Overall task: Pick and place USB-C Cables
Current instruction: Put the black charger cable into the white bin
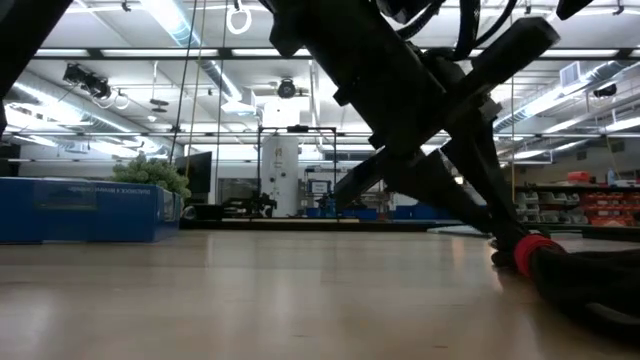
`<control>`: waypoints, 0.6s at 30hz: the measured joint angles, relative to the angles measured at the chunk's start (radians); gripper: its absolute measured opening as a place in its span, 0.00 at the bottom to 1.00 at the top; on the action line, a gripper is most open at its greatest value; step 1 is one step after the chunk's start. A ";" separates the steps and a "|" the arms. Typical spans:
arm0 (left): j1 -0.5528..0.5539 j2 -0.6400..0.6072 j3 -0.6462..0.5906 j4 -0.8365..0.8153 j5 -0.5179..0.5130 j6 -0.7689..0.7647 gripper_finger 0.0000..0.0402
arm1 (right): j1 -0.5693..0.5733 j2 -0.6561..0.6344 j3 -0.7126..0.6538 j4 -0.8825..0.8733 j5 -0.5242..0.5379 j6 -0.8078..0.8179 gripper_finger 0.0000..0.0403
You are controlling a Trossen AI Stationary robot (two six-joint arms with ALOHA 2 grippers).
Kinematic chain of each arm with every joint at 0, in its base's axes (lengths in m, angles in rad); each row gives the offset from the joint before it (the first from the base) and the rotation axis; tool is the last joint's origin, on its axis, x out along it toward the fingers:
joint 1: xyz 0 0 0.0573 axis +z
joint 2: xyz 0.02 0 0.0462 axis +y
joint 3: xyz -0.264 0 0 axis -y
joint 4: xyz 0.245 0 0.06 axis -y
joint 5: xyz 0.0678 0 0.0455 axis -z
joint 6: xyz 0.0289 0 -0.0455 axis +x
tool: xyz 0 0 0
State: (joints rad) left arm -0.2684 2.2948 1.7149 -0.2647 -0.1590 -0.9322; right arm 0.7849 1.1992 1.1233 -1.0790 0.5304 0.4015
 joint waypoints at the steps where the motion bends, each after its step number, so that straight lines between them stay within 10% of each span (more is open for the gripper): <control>1: 0.000 0.000 0.000 0.003 -0.001 0.007 0.23 | 0.000 0.000 0.000 0.000 0.000 0.000 0.56; 6: 0.002 0.000 0.000 0.007 0.001 0.010 0.04 | 0.000 0.000 0.000 0.000 0.000 0.000 0.56; 18: 0.002 -0.121 0.000 0.001 -0.013 0.120 0.04 | -0.018 -0.014 0.004 0.013 -0.006 0.095 0.56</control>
State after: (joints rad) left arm -0.2667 2.1737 1.7149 -0.2641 -0.1723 -0.8119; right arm 0.7670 1.1855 1.1268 -1.0659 0.5245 0.4965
